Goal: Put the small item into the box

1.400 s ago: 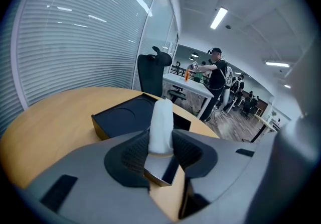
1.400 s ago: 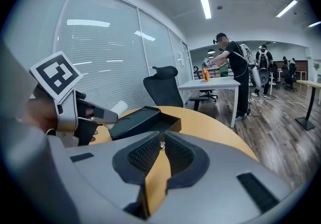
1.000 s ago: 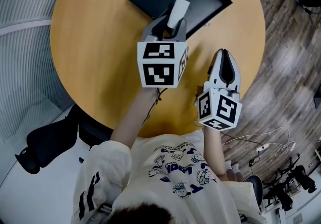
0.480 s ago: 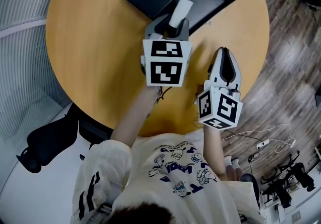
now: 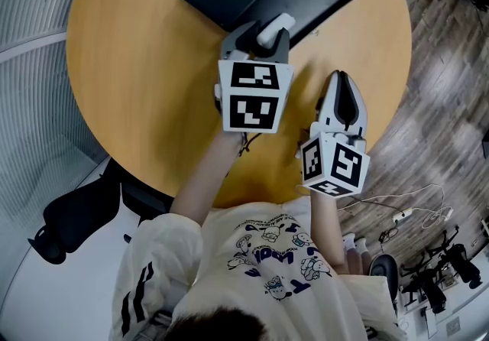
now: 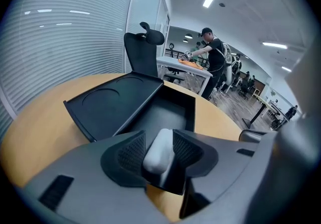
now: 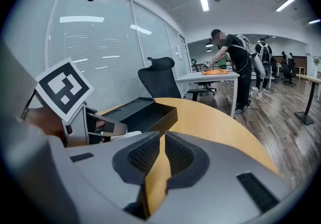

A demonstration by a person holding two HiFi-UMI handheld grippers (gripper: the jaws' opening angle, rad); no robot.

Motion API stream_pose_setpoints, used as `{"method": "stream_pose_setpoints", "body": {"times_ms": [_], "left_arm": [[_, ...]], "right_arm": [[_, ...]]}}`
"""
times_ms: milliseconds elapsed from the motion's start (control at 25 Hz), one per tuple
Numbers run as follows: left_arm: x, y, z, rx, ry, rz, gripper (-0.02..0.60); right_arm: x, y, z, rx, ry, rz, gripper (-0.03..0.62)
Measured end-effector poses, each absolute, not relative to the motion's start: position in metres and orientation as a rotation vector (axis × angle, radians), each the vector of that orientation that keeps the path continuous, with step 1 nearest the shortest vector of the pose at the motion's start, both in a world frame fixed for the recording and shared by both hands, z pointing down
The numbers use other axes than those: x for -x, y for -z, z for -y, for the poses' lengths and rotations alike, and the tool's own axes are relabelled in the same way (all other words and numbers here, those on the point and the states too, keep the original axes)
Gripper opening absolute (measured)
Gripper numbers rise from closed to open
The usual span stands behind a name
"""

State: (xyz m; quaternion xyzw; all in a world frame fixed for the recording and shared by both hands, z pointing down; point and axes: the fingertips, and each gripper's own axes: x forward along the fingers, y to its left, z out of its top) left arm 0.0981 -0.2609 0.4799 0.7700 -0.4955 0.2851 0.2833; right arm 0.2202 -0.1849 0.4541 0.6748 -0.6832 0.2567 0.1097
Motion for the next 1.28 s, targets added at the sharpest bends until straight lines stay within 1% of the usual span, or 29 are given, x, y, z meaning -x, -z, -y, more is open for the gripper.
{"method": "stream_pose_setpoints", "body": {"times_ms": [240,640,680,720,800,920,1080,1280], "left_arm": [[-0.099,-0.473,0.264,-2.071,-0.736,1.34,0.183],[-0.089,-0.443,0.253,-2.117,-0.66,1.381,0.18],[-0.087,-0.437,0.253,-2.127,-0.651,1.403,0.166],[-0.084,-0.431,0.252,-2.139,-0.642,1.428,0.134],[-0.078,-0.418,0.249,-2.162,-0.617,1.474,0.094],[-0.071,-0.398,0.241,-2.184,-0.567,1.504,0.058],[-0.061,-0.375,0.226,-2.21,-0.51,1.538,0.041],[-0.049,-0.353,0.206,-2.243,-0.466,1.567,0.037]], "right_arm": [[-0.223,-0.451,0.188,-1.99,-0.752,2.012,0.049],[-0.215,-0.423,0.186,-2.013,-0.693,2.052,0.049],[-0.213,-0.419,0.187,-2.012,-0.681,2.059,0.049],[-0.211,-0.415,0.186,-2.01,-0.669,2.067,0.049],[-0.207,-0.407,0.184,-2.009,-0.645,2.083,0.049],[-0.2,-0.391,0.179,-2.009,-0.61,2.106,0.049],[-0.189,-0.372,0.172,-2.006,-0.56,2.14,0.048],[-0.178,-0.35,0.161,-2.006,-0.501,2.172,0.048]]}}
